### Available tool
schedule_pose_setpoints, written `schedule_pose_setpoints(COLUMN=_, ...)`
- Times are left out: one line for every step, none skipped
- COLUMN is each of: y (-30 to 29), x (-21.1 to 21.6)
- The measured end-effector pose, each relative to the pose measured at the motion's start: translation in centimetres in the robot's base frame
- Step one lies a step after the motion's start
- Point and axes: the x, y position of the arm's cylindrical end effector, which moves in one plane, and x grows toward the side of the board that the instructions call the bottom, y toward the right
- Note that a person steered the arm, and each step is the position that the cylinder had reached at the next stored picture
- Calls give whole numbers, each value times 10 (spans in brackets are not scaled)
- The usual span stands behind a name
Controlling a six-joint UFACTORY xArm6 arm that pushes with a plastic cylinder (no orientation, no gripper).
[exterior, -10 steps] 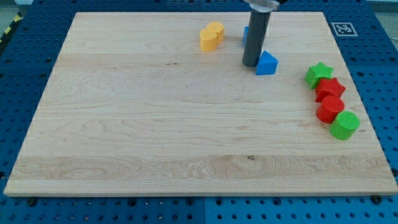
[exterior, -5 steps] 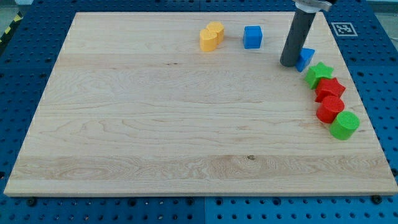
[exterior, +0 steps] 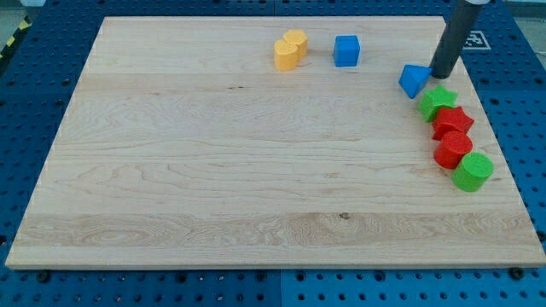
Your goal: Move the blue triangle into the green star
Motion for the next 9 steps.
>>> schedule_pose_setpoints(y=-3, x=-20)
schedule_pose_setpoints(y=-32, x=-34)
schedule_pose_setpoints(y=-63, x=-29)
schedule_pose_setpoints(y=-69, x=-14)
schedule_pose_setpoints(y=-68, x=-9)
schedule_pose_setpoints(y=-68, x=0)
schedule_pose_setpoints(y=-79, x=1)
schedule_pose_setpoints(y=-99, x=3)
schedule_pose_setpoints(y=-98, x=13)
